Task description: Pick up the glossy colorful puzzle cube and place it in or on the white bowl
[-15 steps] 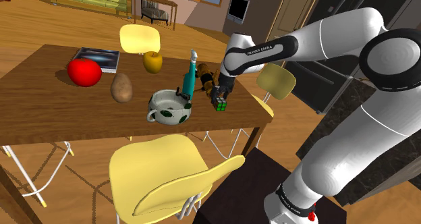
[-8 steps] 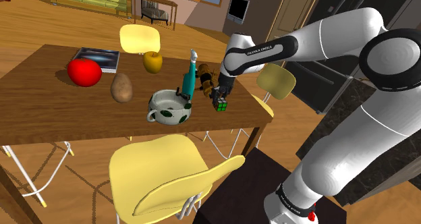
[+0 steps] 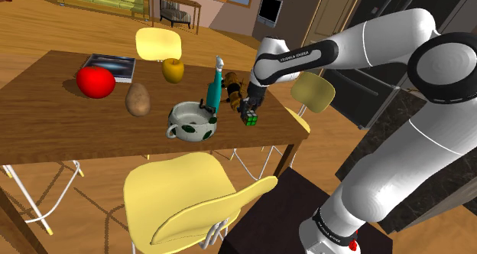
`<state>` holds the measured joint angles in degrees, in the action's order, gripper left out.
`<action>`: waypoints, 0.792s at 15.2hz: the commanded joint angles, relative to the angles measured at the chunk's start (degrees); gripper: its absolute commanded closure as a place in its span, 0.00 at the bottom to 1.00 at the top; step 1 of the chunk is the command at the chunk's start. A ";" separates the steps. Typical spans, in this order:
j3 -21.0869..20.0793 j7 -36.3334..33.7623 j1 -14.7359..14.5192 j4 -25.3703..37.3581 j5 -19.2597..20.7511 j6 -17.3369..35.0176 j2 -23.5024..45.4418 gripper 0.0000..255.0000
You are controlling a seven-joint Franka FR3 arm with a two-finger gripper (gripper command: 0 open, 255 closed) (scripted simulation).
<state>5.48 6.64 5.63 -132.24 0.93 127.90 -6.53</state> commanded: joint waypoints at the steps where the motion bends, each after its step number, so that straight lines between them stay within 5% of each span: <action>1: -0.04 -0.07 -0.01 0.60 0.05 -1.19 -0.59 1.00; 12: -0.19 -0.26 -0.03 6.01 0.28 -9.82 -3.83 1.00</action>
<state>5.39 6.56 5.66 -126.58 1.18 118.87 -9.94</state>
